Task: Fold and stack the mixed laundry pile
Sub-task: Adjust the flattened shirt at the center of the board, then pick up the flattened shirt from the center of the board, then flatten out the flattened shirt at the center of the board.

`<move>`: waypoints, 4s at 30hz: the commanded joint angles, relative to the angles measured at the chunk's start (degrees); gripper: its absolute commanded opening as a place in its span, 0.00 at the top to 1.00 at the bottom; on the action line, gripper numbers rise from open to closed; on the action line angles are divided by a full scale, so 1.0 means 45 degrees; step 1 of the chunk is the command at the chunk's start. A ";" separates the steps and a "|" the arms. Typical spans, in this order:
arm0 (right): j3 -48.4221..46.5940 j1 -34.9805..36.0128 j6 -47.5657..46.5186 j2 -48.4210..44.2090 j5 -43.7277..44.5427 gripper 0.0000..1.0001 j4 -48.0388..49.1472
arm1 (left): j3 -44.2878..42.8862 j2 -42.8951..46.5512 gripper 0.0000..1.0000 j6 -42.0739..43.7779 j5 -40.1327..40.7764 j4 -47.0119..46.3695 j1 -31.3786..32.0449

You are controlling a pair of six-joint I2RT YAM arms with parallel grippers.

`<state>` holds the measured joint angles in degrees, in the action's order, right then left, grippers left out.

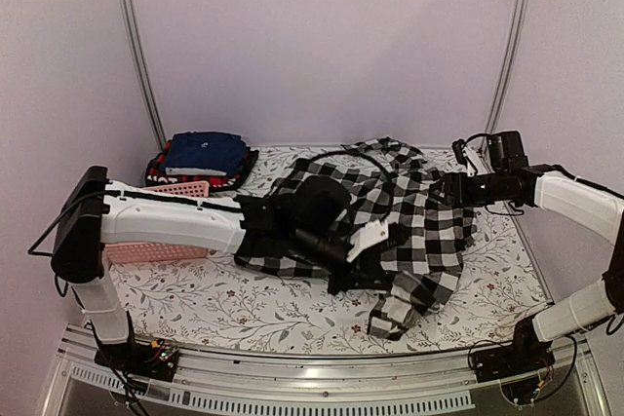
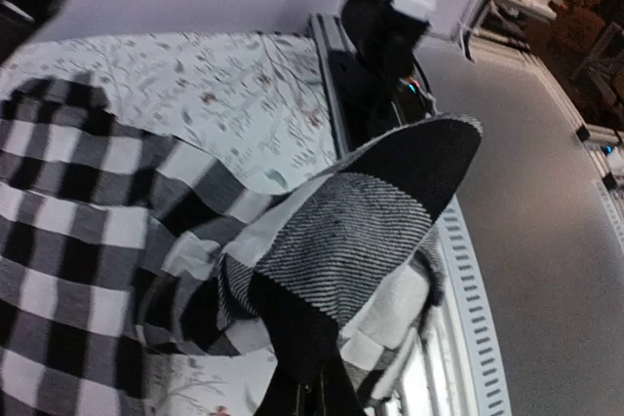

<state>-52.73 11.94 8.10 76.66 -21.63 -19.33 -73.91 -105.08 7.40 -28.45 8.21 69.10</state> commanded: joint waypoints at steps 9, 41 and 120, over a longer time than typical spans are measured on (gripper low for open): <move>0.0909 -0.0813 0.0456 -0.1060 -0.0466 0.18 0.0361 | -0.4778 -0.5763 0.52 -1.1413 -0.4164 -0.6485 -0.8465; -0.0339 -0.0091 0.0008 0.1341 -0.1176 1.00 -0.0540 | 0.5395 0.3883 0.24 -0.3638 0.6157 0.3127 -0.5764; -1.1911 -0.0170 -0.0187 0.3342 0.2030 1.00 -0.0081 | -0.7911 0.1535 1.00 -0.2419 0.7439 0.1447 -0.9625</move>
<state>-88.60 10.87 7.09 85.49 -11.73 -22.74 -93.30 -94.26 -1.93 7.07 19.22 31.35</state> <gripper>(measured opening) 0.005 0.004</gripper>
